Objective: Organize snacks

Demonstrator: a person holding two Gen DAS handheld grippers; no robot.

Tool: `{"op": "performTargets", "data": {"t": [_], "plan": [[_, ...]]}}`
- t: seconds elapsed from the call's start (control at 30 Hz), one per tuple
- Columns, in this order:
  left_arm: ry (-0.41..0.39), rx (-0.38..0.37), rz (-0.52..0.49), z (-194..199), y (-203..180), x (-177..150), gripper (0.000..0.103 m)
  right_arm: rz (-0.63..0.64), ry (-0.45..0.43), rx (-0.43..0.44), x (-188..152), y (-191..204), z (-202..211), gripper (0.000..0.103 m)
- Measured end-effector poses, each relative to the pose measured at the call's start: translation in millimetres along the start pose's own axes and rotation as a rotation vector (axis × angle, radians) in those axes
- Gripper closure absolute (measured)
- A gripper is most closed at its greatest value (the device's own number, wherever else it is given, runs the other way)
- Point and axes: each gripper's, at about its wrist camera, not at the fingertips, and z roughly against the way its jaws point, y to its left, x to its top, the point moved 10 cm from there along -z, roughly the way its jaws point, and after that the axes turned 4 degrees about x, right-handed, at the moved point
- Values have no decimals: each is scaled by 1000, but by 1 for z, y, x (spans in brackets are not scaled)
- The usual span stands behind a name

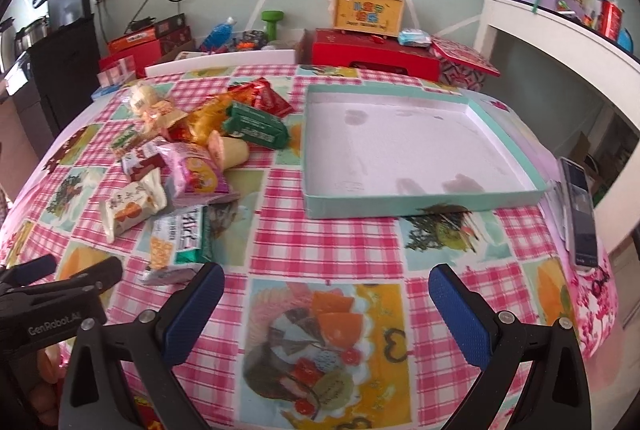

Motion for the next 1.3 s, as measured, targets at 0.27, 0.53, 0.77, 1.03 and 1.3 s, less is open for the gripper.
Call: {"op": "performTargets", "data": {"t": [0.27, 0.53, 0.77, 1.03, 1.3], "plan": [[38, -33, 39, -4, 16, 17, 0, 17, 59, 125, 1, 42, -28, 0], [19, -75, 3, -15, 14, 53, 0, 86, 115, 200, -1, 79, -50, 0], [57, -40, -158, -41, -5, 62, 0, 76, 187, 225, -7, 87, -73, 1], [95, -45, -204, -65, -16, 68, 4, 19, 182, 266, -4, 82, -74, 20], [89, -39, -218, -71, -20, 75, 29, -4, 174, 301, -1, 82, -74, 49]]}}
